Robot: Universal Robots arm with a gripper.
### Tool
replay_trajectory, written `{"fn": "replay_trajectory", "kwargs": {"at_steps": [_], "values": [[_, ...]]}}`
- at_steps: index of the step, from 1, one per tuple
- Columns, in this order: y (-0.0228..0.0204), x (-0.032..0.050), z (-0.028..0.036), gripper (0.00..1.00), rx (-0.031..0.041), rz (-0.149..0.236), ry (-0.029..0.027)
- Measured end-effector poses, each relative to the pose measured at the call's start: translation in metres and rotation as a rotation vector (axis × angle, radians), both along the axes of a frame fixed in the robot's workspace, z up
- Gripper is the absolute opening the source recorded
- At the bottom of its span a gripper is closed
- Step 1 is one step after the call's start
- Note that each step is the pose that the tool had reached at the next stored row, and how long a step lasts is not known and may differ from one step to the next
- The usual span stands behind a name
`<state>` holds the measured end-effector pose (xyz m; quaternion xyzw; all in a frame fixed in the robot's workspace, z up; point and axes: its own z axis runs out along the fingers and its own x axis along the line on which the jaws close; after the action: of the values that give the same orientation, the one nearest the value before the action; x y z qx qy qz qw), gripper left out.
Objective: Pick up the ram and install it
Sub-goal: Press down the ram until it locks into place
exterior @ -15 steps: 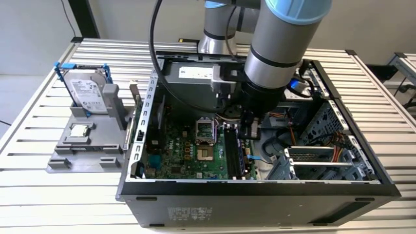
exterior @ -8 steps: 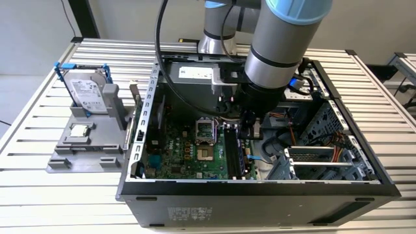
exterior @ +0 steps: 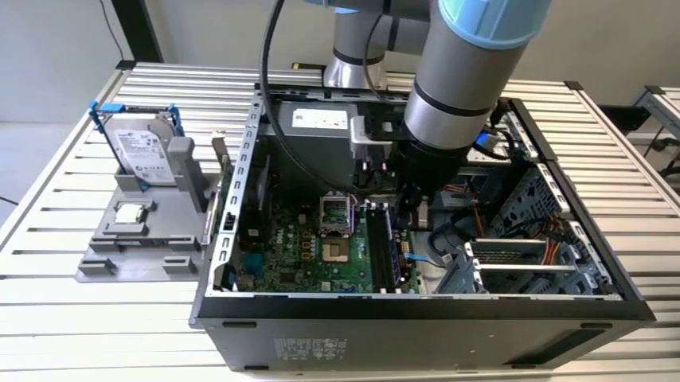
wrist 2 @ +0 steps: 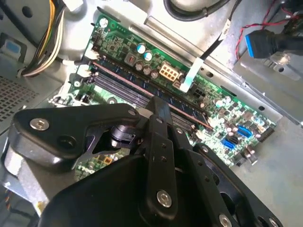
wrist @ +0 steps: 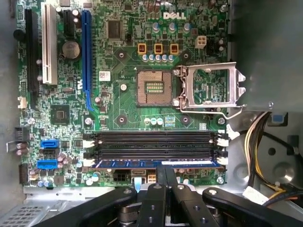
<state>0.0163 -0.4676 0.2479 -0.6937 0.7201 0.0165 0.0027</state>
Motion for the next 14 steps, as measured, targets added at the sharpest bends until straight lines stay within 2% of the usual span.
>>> {"fn": "replay_trajectory", "kwargs": {"at_steps": [4, 10, 14], "values": [[-0.0001, 0.0, -0.0072, 0.0, 0.0001, 0.001, 0.0], [0.0, 0.0, -0.0089, 0.0, 0.0005, 0.001, -0.0002], [-0.0001, 0.0002, -0.0158, 0.0, -0.0001, 0.001, -0.0005]]}}
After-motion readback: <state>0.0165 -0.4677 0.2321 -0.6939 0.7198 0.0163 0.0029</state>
